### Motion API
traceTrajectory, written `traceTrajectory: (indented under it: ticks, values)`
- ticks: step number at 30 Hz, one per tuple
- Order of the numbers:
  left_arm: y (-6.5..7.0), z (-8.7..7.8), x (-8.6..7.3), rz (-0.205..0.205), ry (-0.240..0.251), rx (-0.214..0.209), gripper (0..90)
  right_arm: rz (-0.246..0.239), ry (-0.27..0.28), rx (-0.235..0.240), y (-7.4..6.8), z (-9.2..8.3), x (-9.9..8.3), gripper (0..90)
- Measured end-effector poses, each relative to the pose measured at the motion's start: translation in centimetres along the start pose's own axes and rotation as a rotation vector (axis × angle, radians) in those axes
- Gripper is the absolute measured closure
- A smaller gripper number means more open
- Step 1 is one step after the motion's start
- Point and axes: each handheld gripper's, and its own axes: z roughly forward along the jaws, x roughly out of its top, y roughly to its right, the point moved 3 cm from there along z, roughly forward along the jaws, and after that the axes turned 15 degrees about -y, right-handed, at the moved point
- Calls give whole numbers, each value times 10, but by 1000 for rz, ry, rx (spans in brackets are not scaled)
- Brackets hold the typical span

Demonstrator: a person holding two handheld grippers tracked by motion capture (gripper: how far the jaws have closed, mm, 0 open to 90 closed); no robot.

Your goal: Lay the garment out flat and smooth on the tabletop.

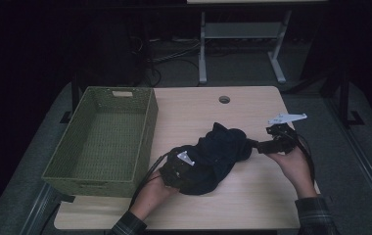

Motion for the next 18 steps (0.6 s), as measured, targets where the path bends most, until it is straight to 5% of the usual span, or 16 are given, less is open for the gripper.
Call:
traceTrajectory:
  ticks: [7,18]
  values:
    - [0,0,0,-6,2,-4,900,-22,-8,35,11,16,29,309]
    - [0,0,0,-2,-4,-5,900,-40,-64,98,24,56,47,362]
